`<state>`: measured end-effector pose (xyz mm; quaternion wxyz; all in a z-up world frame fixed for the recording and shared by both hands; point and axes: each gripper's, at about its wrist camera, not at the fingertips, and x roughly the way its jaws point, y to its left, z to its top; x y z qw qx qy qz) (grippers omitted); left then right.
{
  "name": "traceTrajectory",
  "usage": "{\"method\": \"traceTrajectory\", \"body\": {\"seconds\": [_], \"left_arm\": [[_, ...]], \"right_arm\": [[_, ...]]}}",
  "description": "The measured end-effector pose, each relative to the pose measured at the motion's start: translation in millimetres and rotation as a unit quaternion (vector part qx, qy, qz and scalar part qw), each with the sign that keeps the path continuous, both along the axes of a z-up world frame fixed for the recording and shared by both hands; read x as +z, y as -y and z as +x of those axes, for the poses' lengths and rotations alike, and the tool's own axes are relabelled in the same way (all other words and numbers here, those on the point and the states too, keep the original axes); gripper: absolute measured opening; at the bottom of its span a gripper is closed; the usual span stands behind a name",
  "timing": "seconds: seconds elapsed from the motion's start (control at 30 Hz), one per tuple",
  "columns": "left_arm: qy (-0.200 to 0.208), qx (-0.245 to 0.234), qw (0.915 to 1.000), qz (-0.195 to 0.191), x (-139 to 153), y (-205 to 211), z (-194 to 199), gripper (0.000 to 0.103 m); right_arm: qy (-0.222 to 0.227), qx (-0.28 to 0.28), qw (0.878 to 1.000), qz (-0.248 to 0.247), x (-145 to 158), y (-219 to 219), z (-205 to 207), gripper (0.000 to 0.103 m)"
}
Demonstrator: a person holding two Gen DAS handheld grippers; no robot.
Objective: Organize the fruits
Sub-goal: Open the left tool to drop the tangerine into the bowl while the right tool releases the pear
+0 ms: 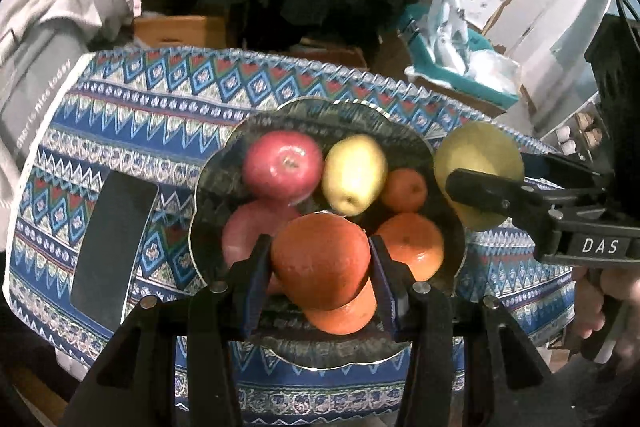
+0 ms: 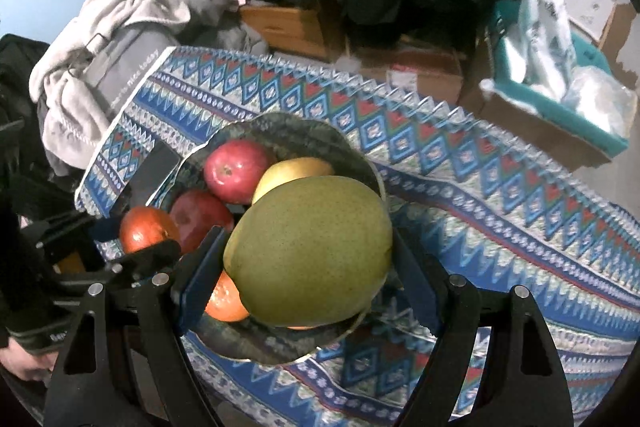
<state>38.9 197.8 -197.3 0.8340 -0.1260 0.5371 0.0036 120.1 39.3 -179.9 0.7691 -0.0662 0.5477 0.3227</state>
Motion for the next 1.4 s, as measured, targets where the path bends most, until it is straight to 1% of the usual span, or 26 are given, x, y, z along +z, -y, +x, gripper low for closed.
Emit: {"method": "traceTrajectory", "body": {"seconds": [0.27,0.33,0.43,0.5,0.53,0.57,0.73,0.9,0.97,1.13,1.33,1.4], "left_arm": [[-0.029,-0.002,0.9996,0.0,-21.2,1.9,2.7,0.048],[-0.028,-0.003,0.9996,-0.003,-22.6,2.6,2.3,0.048],[-0.028,-0.005,0.9996,0.003,-21.8,4.6,2.6,0.049],[-0.029,-0.007,0.9996,0.001,-22.0,5.5,2.8,0.052],[-0.032,-0.007,0.9995,0.0,-22.6,5.9,2.8,0.056],[-0.033,-0.007,0.9994,-0.001,-23.1,6.5,2.6,0.058],[-0.039,-0.008,0.9992,0.004,-25.4,9.9,2.3,0.059],[-0.039,-0.007,0.9992,0.006,-22.8,10.4,1.7,0.06],[-0.037,-0.006,0.9993,0.008,-21.4,10.0,1.2,0.066],[-0.034,-0.002,0.9993,0.011,-17.3,8.1,-2.5,0.066],[-0.028,0.004,0.9995,0.012,-9.7,6.2,-5.5,0.066],[-0.028,0.004,0.9995,0.013,-8.6,6.2,-6.4,0.066]], "right_arm": [[-0.027,0.009,1.0,-0.006,-20.0,-16.0,-1.2,0.081],[-0.034,0.009,0.999,-0.003,-22.4,-17.4,-0.6,0.081],[-0.036,0.009,0.999,-0.001,-23.4,-20.9,-0.4,0.081],[-0.041,0.007,0.999,0.0,-24.2,-22.2,0.0,0.081],[-0.044,0.006,0.999,0.001,-25.1,-22.7,0.3,0.081],[-0.045,0.006,0.999,0.001,-26.0,-23.1,0.3,0.081],[-0.054,0.006,0.998,-0.008,-32.2,-25.3,-1.6,0.081],[-0.056,0.008,0.998,-0.009,-34.4,-28.7,-4.1,0.081],[-0.057,0.01,0.998,-0.01,-34.4,-30.5,-5.4,0.081],[-0.057,0.011,0.998,-0.007,-34.7,-32.6,-7.5,0.081],[-0.06,-0.002,0.998,-0.001,-35.2,-31.1,-6.7,0.081],[-0.054,-0.007,0.998,0.012,-30.6,-28.8,-6.2,0.081]]}}
